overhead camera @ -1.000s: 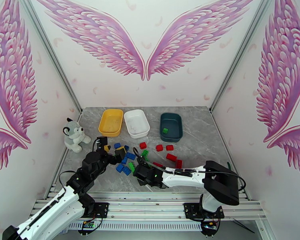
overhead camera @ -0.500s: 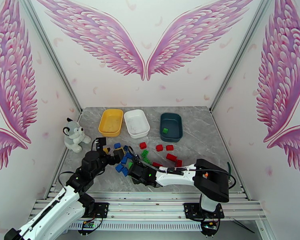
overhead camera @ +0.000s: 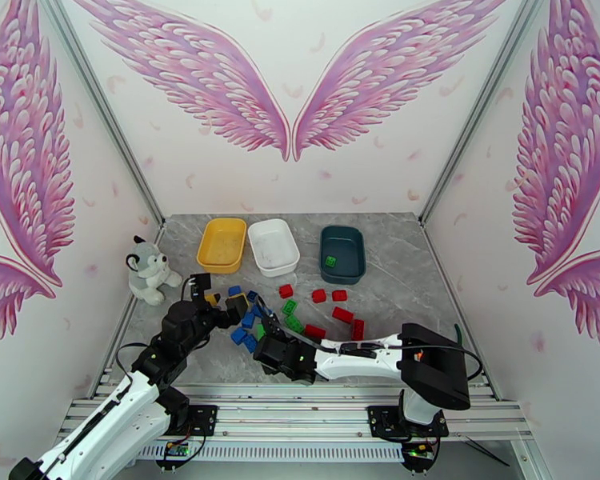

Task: Sort the legos into containers by color

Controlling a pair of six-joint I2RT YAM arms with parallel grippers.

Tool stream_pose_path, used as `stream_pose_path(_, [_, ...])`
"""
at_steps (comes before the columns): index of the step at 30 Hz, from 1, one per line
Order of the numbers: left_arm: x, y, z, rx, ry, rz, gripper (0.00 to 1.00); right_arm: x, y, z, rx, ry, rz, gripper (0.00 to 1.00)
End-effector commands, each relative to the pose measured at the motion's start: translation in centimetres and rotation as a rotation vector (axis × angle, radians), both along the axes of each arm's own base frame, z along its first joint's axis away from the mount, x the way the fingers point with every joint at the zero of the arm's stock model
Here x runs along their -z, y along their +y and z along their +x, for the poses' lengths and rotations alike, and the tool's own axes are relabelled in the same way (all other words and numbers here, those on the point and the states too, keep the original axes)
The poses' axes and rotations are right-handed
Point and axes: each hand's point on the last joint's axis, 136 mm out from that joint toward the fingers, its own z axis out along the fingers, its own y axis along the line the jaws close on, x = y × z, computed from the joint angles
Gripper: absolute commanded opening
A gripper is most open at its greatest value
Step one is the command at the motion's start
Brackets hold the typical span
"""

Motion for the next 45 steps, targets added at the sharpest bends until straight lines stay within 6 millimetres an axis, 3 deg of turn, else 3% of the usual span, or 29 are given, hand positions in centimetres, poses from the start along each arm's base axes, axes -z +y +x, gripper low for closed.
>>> stream_pose_path(1, [0.4, 0.2, 0.1, -0.009, -0.004, -0.001, 0.99, 0.3, 0.8, 0.7, 0.037, -0.021, 0.001, 0.72])
stream_pose_path(14, [0.6, 0.5, 0.2, -0.011, 0.005, -0.004, 0.99, 2.3, 1.6, 1.7, 0.056, -0.031, -0.049, 0.64])
stream_pose_path(21, [0.6, 0.3, 0.1, 0.003, 0.005, -0.011, 0.99, 3.1, 1.2, 2.0, 0.066, -0.007, -0.053, 0.48])
stream_pose_path(25, [0.5, 0.1, 0.1, 0.016, -0.003, -0.018, 0.99, 2.7, 0.2, 1.9, 0.079, -0.014, -0.053, 0.38])
stream_pose_path(31, [0.3, -1.3, -0.2, 0.093, -0.032, -0.038, 0.99, -0.4, -3.0, 2.5, 0.124, -0.081, -0.071, 0.32])
stream_pose_path(36, [0.1, -3.8, -0.4, 0.205, -0.058, -0.032, 0.99, -3.7, -6.2, 4.3, 0.172, -0.129, -0.061, 0.32])
stream_pose_path(40, [0.6, -6.7, -0.4, 0.284, -0.053, 0.029, 0.99, -6.1, -8.7, 7.0, 0.226, -0.156, -0.041, 0.33])
stream_pose_path(45, [1.9, -11.7, -0.5, 0.422, -0.024, 0.122, 0.99, -8.4, -12.3, 11.5, 0.32, -0.156, 0.015, 0.31])
